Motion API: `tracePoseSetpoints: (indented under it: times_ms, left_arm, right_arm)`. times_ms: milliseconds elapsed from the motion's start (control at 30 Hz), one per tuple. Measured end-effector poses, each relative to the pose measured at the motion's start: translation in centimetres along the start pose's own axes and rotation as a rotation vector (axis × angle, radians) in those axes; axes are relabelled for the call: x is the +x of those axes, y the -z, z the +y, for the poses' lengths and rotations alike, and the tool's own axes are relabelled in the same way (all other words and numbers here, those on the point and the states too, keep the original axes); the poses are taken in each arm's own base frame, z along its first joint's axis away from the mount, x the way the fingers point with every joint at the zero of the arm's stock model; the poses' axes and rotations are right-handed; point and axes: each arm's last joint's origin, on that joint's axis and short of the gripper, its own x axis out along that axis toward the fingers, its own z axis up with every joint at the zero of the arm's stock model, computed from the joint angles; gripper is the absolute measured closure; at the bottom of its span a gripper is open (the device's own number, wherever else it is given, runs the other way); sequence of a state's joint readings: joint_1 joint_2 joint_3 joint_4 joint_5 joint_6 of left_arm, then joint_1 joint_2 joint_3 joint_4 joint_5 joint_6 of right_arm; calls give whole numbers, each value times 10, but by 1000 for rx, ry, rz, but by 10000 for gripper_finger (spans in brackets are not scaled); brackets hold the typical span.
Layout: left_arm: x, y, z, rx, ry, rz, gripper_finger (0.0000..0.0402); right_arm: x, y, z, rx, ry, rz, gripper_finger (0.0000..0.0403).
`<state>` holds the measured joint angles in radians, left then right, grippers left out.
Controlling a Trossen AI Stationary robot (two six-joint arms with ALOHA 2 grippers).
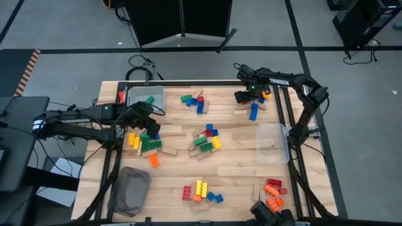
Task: Sort blocks by size
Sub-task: Put the small blue game piece into the transparent bin
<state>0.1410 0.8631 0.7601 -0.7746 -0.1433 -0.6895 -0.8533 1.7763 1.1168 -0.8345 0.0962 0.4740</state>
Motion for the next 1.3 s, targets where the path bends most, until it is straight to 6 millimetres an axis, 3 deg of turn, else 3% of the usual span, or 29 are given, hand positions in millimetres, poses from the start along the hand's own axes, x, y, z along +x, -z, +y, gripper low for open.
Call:
tracePoseSetpoints:
  times_ms: [367, 767, 1033, 1300]
  left_arm:
    - [0, -2, -2, -8, 19, -25, 208]
    - [0, -2, -2, -8, 18, -25, 208]
    - [0, -2, -2, -14, 18, -25, 208]
    - [0, -2, -2, -22, 18, -25, 208]
  right_arm:
    - [1, -8, -8, 2, -52, -17, 252]
    - [0, -4, 4, -52, -105, -13, 255]
    - [-2, -3, 16, -87, -131, -57, 238]
    - [-2, -5, 19, -90, -137, -88, 191]
